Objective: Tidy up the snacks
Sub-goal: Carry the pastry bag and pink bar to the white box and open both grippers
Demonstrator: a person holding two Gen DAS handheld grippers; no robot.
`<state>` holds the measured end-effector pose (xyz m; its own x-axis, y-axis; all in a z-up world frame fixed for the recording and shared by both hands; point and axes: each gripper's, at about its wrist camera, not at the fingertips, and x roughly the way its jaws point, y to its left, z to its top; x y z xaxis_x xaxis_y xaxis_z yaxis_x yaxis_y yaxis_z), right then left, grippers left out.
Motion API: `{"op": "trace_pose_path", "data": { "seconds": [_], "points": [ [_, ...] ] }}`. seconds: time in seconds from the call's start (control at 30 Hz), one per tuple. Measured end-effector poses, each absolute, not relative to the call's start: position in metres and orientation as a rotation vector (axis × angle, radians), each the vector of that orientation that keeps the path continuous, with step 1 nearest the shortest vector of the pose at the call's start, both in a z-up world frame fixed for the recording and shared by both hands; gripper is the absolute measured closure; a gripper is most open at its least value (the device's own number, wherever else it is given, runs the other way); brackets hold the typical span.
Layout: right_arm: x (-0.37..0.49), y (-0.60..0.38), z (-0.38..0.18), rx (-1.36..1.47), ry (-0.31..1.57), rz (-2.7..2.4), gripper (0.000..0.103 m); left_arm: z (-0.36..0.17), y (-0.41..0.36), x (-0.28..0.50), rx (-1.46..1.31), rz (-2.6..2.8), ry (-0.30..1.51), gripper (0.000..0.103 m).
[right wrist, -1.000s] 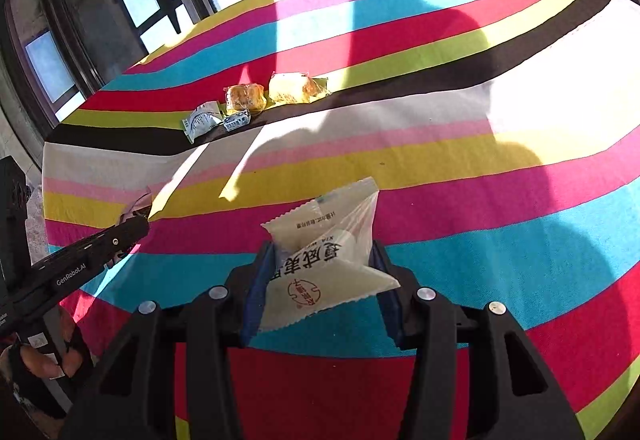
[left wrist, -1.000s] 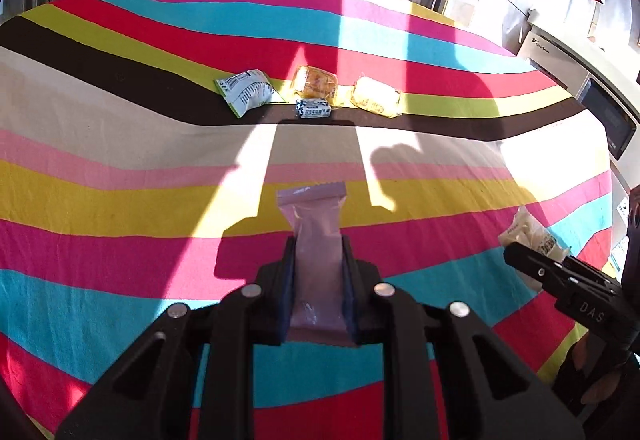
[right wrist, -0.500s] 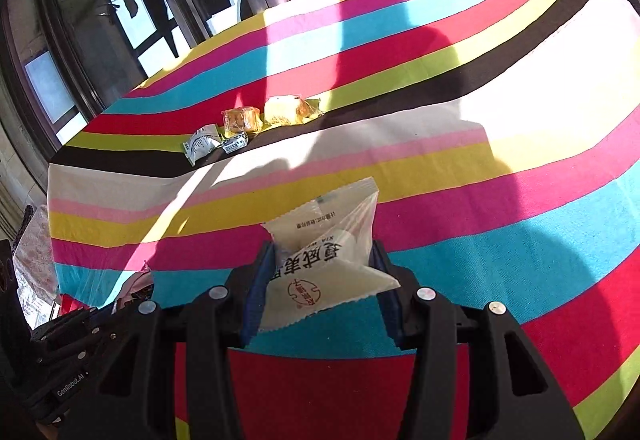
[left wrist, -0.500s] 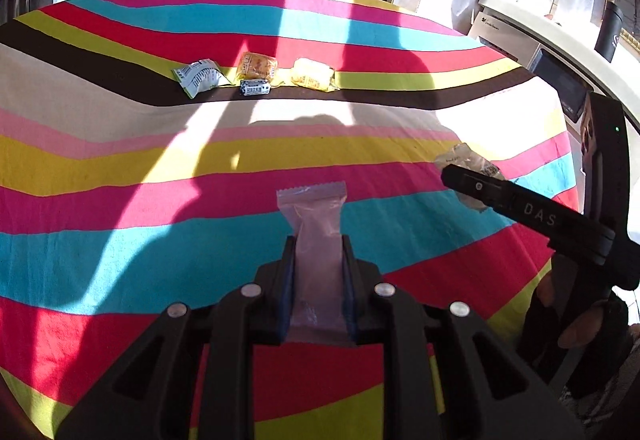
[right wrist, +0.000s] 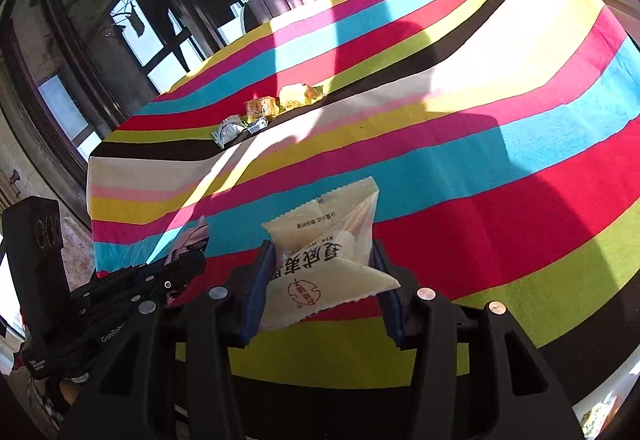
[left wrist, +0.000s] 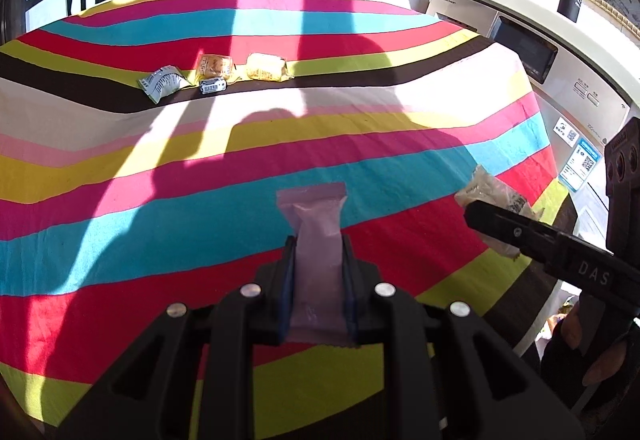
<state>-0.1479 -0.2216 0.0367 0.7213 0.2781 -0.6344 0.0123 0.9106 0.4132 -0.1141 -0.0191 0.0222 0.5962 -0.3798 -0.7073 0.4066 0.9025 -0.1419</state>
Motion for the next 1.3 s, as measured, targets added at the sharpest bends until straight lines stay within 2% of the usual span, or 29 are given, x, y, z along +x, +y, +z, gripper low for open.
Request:
{"op": "trace_pose_path", "data": {
  "seconds": [0.37, 0.67, 0.8, 0.87, 1.03, 1.07, 1.1, 1.2, 1.27, 1.3],
  "points": [
    [-0.210, -0.242, 0.049, 0.387, 0.734, 0.132, 0.055, 0.034, -0.044, -0.150, 0.158, -0.559, 0.783, 0.082],
    [-0.280, -0.274, 0.058, 0.326, 0.712, 0.024, 0.055, 0.064, -0.114, -0.206, 0.326, -0.833, 0.705, 0.082],
    [-0.310, -0.298, 0.055, 0.345, 0.707, -0.054, 0.055, 0.054, -0.137, -0.207, 0.388, -0.877, 0.736, 0.082],
    [-0.323, -0.312, 0.052, 0.376, 0.697, -0.089, 0.055, 0.043, -0.124, -0.186, 0.286, -0.849, 0.822, 0.080],
    [-0.340, -0.337, 0.037, 0.438, 0.704, -0.144, 0.055, 0.037, -0.081, -0.148, 0.085, -0.811, 0.903, 0.063],
    [-0.341, -0.340, 0.034, 0.449, 0.709, -0.151, 0.055, 0.037, -0.076, -0.145, 0.070, -0.811, 0.903, 0.057],
    [-0.340, -0.342, 0.031, 0.458, 0.714, -0.153, 0.055, 0.038, -0.073, -0.144, 0.054, -0.814, 0.906, 0.045],
    [-0.339, -0.336, 0.030, 0.439, 0.724, -0.148, 0.055, 0.045, -0.064, -0.151, 0.019, -0.811, 0.954, 0.030],
    [-0.336, -0.328, 0.034, 0.392, 0.726, -0.141, 0.055, 0.055, -0.066, -0.172, 0.064, -0.874, 0.961, 0.021],
    [-0.335, -0.324, 0.035, 0.378, 0.727, -0.135, 0.055, 0.056, -0.070, -0.184, 0.138, -0.882, 0.962, 0.021]
  ]
}}
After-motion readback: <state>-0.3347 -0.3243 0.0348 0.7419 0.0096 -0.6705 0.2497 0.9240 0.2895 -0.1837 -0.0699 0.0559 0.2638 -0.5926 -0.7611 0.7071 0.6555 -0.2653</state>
